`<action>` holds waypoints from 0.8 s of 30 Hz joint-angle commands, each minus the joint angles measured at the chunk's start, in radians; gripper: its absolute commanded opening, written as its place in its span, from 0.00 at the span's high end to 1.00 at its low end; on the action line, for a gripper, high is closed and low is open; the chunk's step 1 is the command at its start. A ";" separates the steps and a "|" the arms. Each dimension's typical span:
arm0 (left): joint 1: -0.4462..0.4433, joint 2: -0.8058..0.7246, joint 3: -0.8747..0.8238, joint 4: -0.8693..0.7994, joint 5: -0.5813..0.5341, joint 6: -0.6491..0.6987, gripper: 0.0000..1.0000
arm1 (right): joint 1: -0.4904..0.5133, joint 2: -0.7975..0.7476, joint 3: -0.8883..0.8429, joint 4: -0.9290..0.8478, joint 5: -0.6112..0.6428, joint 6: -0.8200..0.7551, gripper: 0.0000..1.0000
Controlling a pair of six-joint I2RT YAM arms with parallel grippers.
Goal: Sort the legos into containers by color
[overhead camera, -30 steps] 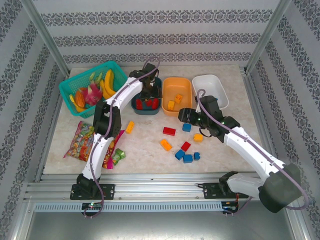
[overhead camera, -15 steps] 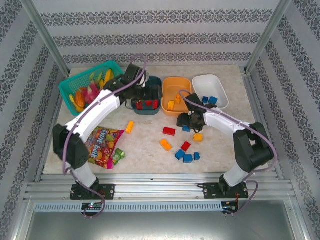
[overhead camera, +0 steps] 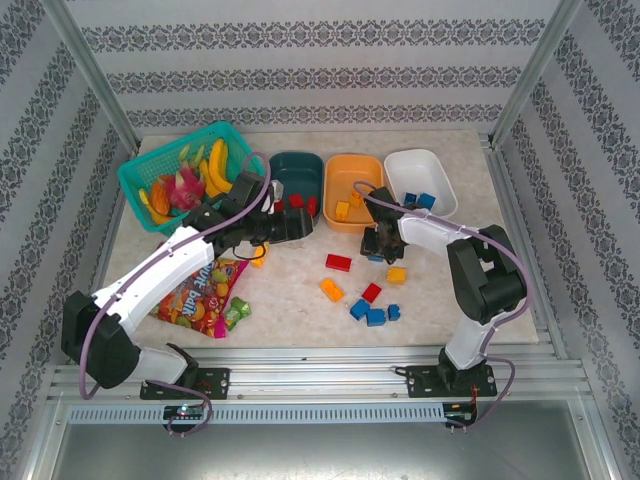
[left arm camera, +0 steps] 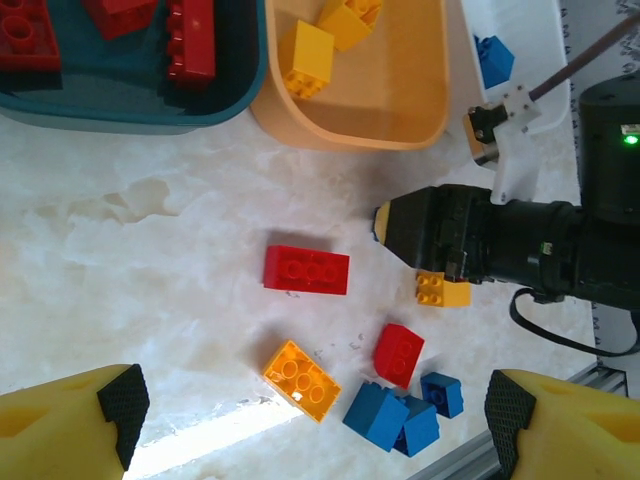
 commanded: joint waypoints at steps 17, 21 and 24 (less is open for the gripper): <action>-0.070 0.124 0.161 0.220 0.077 -0.074 0.11 | -0.285 -0.069 0.313 -0.095 -0.024 -0.146 0.72; -0.071 0.182 0.214 0.234 0.089 -0.079 0.11 | -0.345 0.097 0.460 -0.181 -0.056 -0.147 0.73; -0.072 0.192 0.226 0.244 0.078 -0.083 0.11 | -0.362 0.172 0.506 -0.226 -0.055 -0.148 0.73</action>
